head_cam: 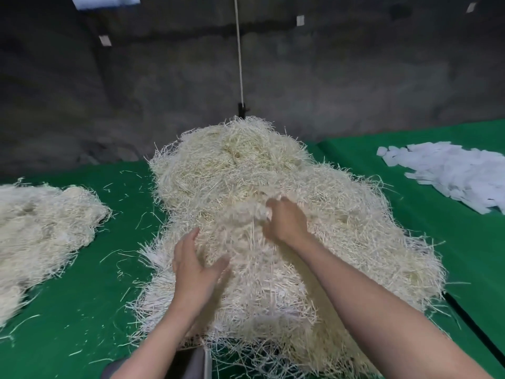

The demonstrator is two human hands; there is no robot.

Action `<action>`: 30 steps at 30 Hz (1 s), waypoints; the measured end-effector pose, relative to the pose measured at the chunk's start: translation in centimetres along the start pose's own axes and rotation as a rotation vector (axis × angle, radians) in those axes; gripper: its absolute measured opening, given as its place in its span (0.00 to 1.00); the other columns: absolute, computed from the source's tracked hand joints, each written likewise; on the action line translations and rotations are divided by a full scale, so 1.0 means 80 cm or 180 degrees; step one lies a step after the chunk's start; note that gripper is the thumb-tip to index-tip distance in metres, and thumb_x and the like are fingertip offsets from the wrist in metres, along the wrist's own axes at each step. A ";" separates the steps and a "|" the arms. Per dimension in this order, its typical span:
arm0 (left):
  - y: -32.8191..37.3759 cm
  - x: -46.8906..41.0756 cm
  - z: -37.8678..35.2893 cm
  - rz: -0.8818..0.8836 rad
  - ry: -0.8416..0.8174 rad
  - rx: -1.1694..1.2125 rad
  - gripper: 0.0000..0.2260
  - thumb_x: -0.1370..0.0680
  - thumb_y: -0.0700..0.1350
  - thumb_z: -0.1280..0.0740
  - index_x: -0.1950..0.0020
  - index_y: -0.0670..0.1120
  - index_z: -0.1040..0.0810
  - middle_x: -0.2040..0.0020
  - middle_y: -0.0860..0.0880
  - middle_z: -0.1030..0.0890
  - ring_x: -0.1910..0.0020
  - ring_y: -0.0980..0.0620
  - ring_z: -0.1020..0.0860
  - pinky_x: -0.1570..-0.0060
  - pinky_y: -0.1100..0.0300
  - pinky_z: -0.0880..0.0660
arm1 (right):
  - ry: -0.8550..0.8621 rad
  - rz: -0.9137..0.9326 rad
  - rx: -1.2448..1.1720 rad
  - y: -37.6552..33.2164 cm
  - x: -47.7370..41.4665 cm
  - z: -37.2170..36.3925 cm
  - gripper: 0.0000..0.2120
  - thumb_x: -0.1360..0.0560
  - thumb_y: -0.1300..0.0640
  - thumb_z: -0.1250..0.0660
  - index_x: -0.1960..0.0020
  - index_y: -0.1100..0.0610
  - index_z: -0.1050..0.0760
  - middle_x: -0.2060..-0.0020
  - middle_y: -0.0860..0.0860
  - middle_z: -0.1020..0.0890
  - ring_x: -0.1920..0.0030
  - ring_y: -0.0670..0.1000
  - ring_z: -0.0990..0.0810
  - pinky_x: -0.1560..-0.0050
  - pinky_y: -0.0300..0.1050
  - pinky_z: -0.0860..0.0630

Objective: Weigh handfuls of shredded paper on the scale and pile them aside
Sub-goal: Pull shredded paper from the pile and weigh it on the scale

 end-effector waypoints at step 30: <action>0.100 -0.097 -0.011 0.0907 -0.0310 0.2159 0.29 0.39 0.40 0.28 0.38 0.36 0.27 0.44 0.47 0.24 0.36 0.46 0.32 0.35 0.48 0.41 | -0.1369 0.0119 0.0532 0.085 0.031 -0.038 0.36 0.26 0.41 0.37 0.24 0.47 0.48 0.23 0.49 0.47 0.27 0.55 0.39 0.28 0.55 0.41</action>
Point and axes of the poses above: each hand's wrist, its own x-axis away from the middle knuckle, its own z-axis out of the back of the hand, y = z × x, the point moved 4 cm from there along -x, towards the middle knuckle
